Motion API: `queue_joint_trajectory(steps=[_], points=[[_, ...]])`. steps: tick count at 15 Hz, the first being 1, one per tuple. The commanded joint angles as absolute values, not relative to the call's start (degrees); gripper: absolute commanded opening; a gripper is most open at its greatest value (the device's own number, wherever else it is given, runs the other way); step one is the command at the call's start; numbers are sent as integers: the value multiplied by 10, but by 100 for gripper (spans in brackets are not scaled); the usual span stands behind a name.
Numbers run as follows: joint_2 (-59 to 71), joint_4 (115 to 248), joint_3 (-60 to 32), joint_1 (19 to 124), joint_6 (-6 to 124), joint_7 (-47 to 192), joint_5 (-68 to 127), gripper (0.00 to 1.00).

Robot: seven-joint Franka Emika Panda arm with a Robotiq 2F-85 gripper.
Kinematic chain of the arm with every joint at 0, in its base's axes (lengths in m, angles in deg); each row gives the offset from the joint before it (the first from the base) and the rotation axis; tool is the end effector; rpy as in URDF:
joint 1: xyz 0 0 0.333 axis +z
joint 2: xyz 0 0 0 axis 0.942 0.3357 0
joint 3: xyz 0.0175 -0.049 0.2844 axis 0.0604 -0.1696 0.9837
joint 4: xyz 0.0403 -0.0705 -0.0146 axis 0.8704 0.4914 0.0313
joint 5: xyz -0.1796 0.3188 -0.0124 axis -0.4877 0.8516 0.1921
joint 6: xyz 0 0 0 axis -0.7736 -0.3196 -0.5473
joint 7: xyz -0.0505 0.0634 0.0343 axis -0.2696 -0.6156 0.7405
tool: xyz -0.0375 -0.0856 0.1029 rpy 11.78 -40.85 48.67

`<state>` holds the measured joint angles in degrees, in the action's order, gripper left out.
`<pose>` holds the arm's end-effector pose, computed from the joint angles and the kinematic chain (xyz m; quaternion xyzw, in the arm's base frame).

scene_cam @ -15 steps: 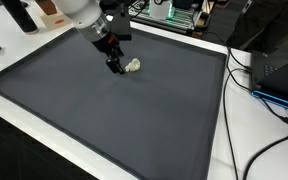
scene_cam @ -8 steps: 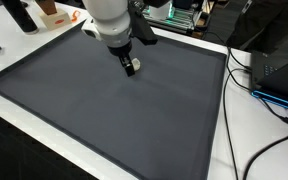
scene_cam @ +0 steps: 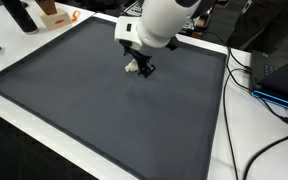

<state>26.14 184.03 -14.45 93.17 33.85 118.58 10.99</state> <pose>0.5757 0.1545 0.1883 0.9489 -0.1769 -0.0520 0.2562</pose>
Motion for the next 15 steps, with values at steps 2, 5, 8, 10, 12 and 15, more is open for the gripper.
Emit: queue_joint_trajectory(steps=[2, 5, 8, 10, 12, 15], points=[[290, 1816, -145, 974, 291, 1198, -7, 100], [299, 1820, -138, 991, 281, 1202, -75, 100], [302, 1831, -125, 999, 280, 1214, -127, 100], [304, 1836, -115, 1002, 267, 1226, -151, 100], [307, 1838, -101, 1000, 252, 1232, -160, 100], [306, 1846, -84, 998, 233, 1234, -166, 100]])
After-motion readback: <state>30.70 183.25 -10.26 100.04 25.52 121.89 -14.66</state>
